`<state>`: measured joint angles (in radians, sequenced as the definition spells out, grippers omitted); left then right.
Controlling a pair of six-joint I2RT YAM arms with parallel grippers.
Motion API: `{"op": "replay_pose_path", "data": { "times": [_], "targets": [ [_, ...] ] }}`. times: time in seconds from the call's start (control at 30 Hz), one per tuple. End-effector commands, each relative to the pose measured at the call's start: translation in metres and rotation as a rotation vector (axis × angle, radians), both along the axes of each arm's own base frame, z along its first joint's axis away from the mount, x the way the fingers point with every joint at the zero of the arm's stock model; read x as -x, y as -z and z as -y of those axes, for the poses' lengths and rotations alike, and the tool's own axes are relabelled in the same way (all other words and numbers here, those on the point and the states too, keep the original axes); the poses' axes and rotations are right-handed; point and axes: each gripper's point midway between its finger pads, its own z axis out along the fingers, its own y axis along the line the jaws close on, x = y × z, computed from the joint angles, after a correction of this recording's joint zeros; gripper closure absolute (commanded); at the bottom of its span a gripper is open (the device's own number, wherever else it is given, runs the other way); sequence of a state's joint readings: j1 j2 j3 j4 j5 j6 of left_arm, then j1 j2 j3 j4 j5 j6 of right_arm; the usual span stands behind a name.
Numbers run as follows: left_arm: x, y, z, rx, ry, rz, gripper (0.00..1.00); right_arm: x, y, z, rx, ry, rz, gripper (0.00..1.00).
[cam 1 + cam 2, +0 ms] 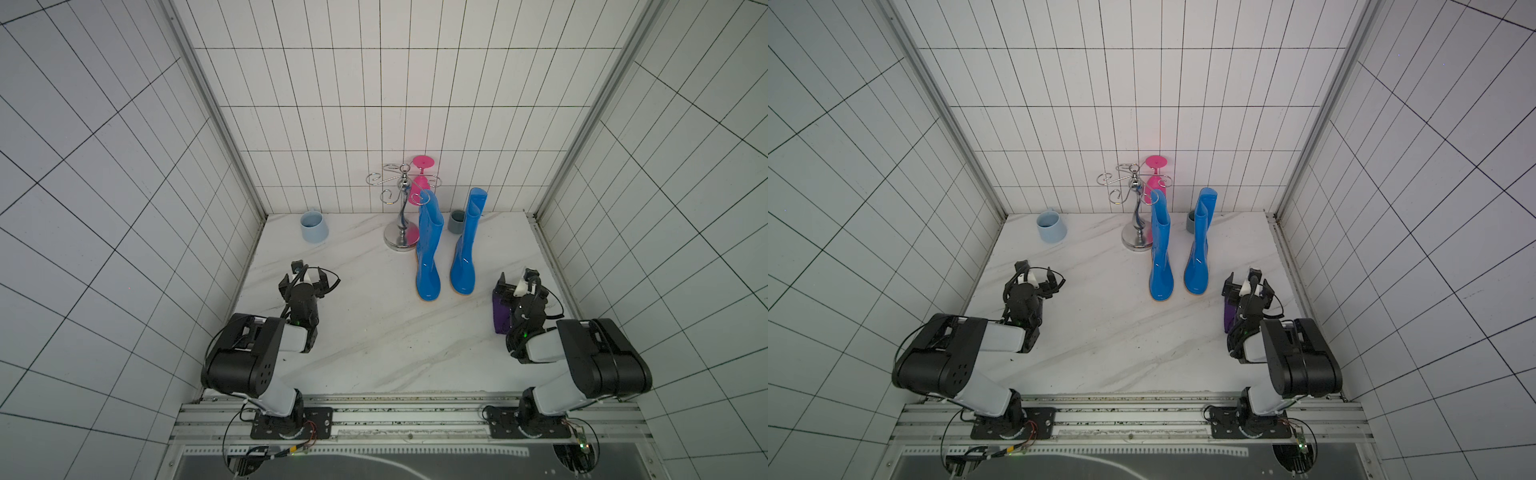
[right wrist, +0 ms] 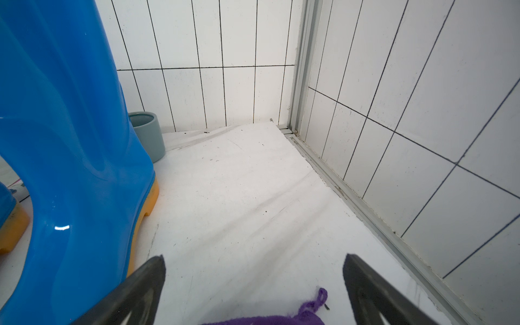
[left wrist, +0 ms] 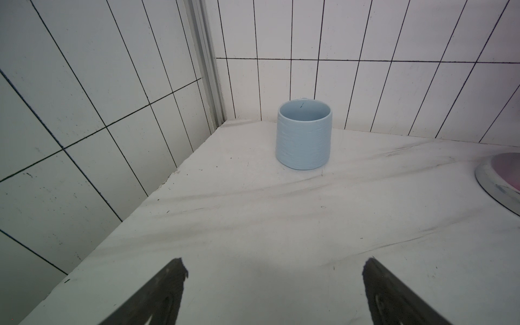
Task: Wipe the rubber boots with a cloth
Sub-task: Reset both arms
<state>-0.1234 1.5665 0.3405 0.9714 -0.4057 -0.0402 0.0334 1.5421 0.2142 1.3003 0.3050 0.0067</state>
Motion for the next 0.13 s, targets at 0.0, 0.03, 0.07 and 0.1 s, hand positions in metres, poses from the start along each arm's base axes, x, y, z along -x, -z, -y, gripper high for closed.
{"op": "replay_pose_path", "data": {
  "times": [0.0, 0.03, 0.07, 0.1],
  "targets": [
    [-0.0035, -0.0095, 0.0007, -0.008, 0.001, 0.024, 0.02, -0.0031, -0.0066, 0.0017, -0.005, 0.01, 0.029, 0.01],
    [-0.0035, -0.0095, 0.0006, -0.009, 0.001, 0.024, 0.03, -0.0028, -0.007, 0.0015, -0.006, 0.009, 0.031, 0.0],
    [-0.0034, -0.0093, 0.0008, -0.008, 0.001, 0.024, 0.03, -0.0024, -0.0064, 0.0015, -0.005, 0.009, 0.029, 0.01],
    [-0.0034, -0.0093, 0.0006, -0.008, 0.0, 0.024, 0.03, -0.0024, -0.0067, 0.0016, -0.005, 0.01, 0.03, 0.0]
  ]
}}
